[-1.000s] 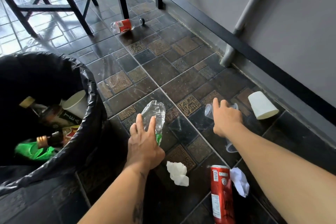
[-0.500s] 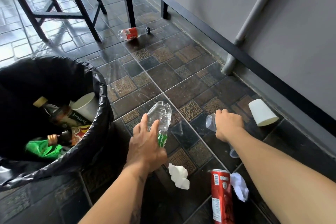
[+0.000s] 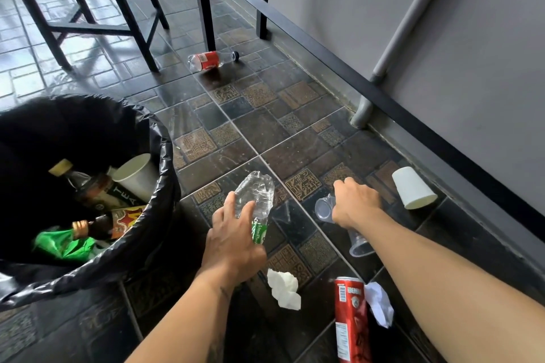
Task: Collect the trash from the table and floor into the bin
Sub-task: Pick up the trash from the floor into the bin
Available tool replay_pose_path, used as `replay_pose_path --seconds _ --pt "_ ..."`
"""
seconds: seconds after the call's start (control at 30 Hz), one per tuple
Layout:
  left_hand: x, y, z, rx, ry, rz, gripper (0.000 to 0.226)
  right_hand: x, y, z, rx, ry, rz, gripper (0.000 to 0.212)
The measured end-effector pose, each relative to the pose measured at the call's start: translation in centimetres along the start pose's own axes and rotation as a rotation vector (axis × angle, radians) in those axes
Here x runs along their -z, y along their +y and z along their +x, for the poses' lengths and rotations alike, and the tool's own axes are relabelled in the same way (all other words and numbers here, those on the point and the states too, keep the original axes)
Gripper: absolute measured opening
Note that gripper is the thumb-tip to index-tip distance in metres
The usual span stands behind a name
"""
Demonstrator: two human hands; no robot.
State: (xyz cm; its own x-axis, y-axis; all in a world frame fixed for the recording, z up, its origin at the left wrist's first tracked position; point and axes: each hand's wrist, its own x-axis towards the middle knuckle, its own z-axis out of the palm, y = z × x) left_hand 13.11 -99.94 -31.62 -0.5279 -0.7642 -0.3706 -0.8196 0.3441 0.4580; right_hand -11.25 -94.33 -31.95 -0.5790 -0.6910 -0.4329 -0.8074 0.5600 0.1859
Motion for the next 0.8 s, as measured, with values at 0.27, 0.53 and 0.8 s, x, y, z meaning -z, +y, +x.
replay_pose_path --seconds 0.27,0.53,0.8 --pt "4.3 5.0 2.3 -0.161 0.267 -0.228 0.081 8.8 -0.9 1.0 -0.031 0.215 0.544 0.013" --pt "16.3 9.8 0.8 -0.273 0.556 -0.360 0.079 22.6 -3.2 -2.8 0.117 0.379 0.806 0.017" --pt "23.7 0.3 -5.1 -0.041 0.710 -0.274 0.079 26.8 -16.0 -8.3 0.367 0.200 0.974 0.007"
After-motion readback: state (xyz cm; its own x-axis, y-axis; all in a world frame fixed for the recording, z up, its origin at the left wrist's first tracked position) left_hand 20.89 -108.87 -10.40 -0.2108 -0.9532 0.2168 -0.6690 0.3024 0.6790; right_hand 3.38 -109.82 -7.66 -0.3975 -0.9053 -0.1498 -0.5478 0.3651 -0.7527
